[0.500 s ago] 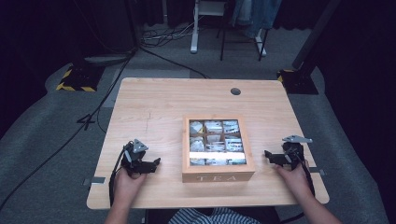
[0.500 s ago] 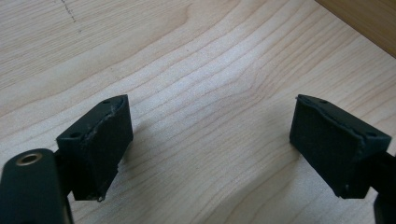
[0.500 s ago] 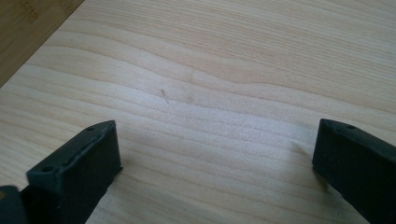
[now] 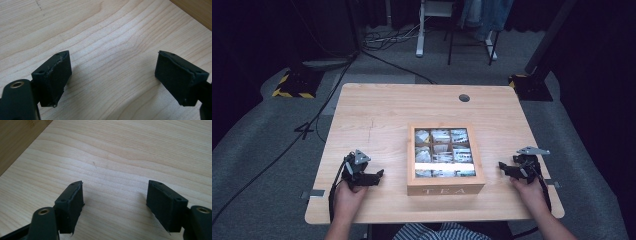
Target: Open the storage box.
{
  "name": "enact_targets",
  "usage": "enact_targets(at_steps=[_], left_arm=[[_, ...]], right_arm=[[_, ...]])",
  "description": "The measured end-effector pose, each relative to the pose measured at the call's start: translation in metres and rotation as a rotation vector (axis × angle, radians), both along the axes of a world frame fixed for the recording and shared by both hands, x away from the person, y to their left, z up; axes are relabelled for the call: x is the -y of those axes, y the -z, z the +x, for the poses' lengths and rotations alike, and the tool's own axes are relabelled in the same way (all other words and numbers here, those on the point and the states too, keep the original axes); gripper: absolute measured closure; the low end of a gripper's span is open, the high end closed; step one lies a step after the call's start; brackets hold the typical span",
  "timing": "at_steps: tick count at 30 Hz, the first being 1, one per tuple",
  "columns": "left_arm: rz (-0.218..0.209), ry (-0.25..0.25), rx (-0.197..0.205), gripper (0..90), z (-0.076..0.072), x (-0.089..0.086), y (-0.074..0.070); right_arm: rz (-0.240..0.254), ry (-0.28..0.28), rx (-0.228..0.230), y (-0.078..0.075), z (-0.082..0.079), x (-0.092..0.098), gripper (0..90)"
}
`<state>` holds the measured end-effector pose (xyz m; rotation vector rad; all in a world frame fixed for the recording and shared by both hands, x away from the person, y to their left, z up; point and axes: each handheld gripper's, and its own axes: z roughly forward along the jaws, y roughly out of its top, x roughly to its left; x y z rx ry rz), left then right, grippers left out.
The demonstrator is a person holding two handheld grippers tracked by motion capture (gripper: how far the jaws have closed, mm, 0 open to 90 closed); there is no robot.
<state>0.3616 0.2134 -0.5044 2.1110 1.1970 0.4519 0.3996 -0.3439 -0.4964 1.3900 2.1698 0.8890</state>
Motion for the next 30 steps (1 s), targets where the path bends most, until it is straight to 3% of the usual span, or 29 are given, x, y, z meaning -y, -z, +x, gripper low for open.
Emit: enact_targets(at_steps=[6, 10, 15, 16, 18, 22, 30], left_arm=[[0.0, -0.002, 0.0, 14.4, 0.0, 0.0, 0.0], [0.0, -0.002, 0.0, 14.5, 0.0, 0.0, 0.0], [0.002, 0.0, 0.002, 14.7, 0.0, 0.0, 0.0], [0.003, 0.0, 0.002, 14.7, 0.0, 0.0, 0.0], [0.002, -0.001, 0.001, 14.8, 0.0, 0.0, 0.0], [0.002, -0.002, 0.001, 14.7, 0.0, 0.0, 0.0], [0.004, -0.002, 0.001, 14.8, 0.0, 0.0, 0.0]], right_arm=[[0.038, -0.006, -0.004, -0.003, -0.002, 0.003, 36.1], [0.078, -0.003, 0.023, -0.011, -0.006, 0.008, 37.2], [0.139, -0.015, 0.063, -0.02, -0.011, 0.013, 37.5], [0.175, -0.034, 0.099, -0.024, -0.014, 0.013, 37.5], [0.2, -0.049, 0.136, -0.028, -0.017, 0.013, 37.6], [0.217, -0.073, 0.194, -0.035, -0.022, 0.012, 37.5], [0.239, -0.136, 0.218, -0.041, -0.032, 0.001, 37.5]])
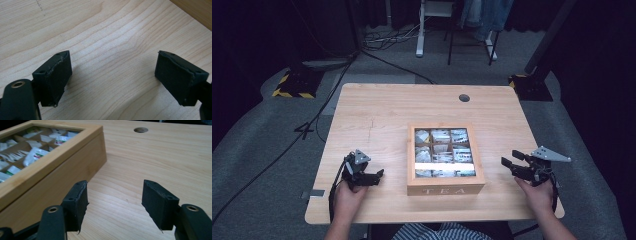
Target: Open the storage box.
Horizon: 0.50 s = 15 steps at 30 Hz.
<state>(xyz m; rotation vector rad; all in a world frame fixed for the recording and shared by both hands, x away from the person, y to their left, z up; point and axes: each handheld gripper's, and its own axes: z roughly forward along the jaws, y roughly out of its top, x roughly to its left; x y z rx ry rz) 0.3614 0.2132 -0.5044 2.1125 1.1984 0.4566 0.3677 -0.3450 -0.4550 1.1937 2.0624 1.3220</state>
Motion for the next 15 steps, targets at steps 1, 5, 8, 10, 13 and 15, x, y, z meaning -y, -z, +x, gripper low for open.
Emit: enact_targets(at_steps=[1, 5, 8, 10, 13, 15], left_arm=[[0.0, 0.0, 0.0, 14.8, 0.0, 0.0, 0.0], [-0.001, -0.001, -0.001, 14.8, 0.0, 0.0, 0.0], [-0.004, -0.002, 0.0, 14.8, 0.0, 0.0, 0.0], [-0.001, 0.0, 0.0, 14.7, 0.0, 0.0, 0.0], [-0.003, -0.002, 0.0, 14.7, 0.0, 0.0, 0.0], [-0.001, -0.001, 0.0, 14.8, 0.0, 0.0, 0.0]], right_arm=[[0.011, -0.007, 0.006, -0.001, -0.001, -0.001, 37.5], [0.028, -0.045, 0.008, -0.005, -0.006, -0.007, 37.1], [0.02, -0.068, 0.018, -0.008, -0.011, -0.013, 36.7], [0.02, -0.097, 0.031, -0.012, -0.015, -0.018, 36.3], [0.045, -0.159, -0.01, -0.017, -0.02, -0.03, 35.4], [0.044, -0.189, -0.019, -0.018, -0.023, -0.035, 35.3]])
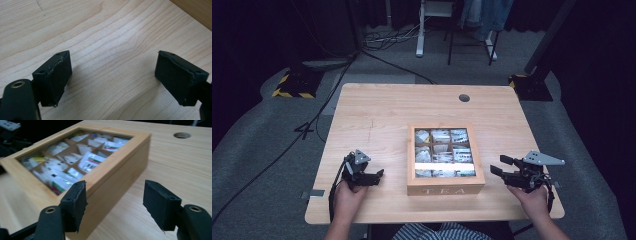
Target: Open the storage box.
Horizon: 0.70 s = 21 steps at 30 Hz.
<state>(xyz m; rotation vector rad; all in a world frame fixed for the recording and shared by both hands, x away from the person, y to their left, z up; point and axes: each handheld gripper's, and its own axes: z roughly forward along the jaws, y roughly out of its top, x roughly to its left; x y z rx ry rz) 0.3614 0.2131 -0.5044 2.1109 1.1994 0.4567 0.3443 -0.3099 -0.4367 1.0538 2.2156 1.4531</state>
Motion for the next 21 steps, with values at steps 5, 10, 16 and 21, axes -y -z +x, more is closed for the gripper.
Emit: enact_targets(at_steps=[5, 10, 16, 21], left_arm=[[0.0, 0.0, 0.0, 14.8, 0.0, 0.0, 0.0], [0.001, 0.0, -0.001, 14.7, 0.0, 0.0, 0.0], [0.0, 0.0, 0.0, 14.7, 0.0, 0.0, 0.0], [0.001, 0.001, -0.001, 14.8, 0.0, 0.0, 0.0]], right_arm=[[0.018, -0.056, 0.001, -0.005, -0.007, -0.01, 35.0], [-0.004, -0.118, 0.006, -0.007, -0.015, -0.025, 32.0], [-0.003, -0.142, -0.035, -0.005, -0.017, -0.035, 28.7], [-0.048, -0.164, -0.051, -0.002, -0.018, -0.042, 27.6]])
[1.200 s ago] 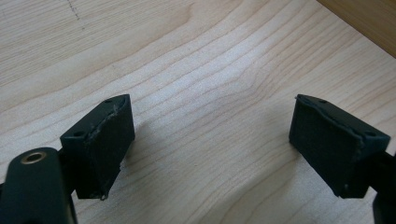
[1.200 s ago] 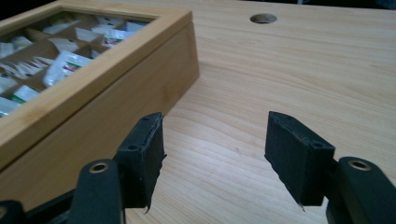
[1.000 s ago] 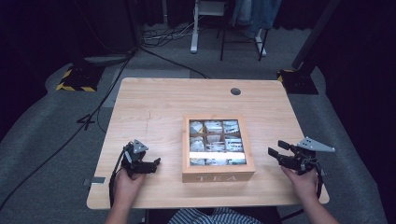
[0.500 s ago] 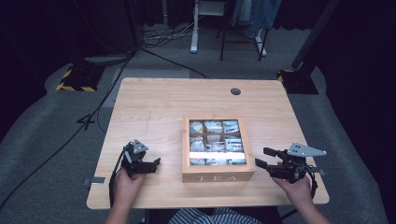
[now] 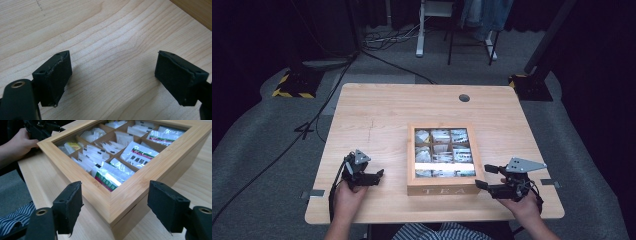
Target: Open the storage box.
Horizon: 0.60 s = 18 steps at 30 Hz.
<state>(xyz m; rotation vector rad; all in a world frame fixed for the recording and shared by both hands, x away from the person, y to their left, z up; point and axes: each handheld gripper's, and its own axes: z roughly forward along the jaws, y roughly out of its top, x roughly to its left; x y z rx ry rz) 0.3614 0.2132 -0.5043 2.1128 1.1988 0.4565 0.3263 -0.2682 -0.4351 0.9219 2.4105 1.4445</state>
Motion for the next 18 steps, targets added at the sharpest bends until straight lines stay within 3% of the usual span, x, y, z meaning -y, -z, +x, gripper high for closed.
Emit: enact_targets(at_steps=[4, 6, 9, 18], left_arm=[[-0.001, -0.001, 0.001, 14.8, 0.0, 0.0001, 0.0001], [-0.003, -0.001, 0.0, 14.7, 0.0, 0.0002, 0.0001], [-0.001, 0.0, 0.0, 14.7, 0.0001, 0.0, 0.0001], [-0.002, -0.001, 0.001, 14.7, 0.0, 0.0001, 0.0001]], right_arm=[[-0.021, -0.006, -0.024, 0.0024, 0.0011, -0.003, 23.0], [-0.072, -0.005, -0.048, 0.0065, 0.0031, -0.0058, 17.9], [-0.104, -0.004, -0.059, 0.0095, 0.0035, -0.0082, 16.7], [-0.14, -0.023, -0.063, 0.0094, 0.0021, -0.0095, 30.3]])
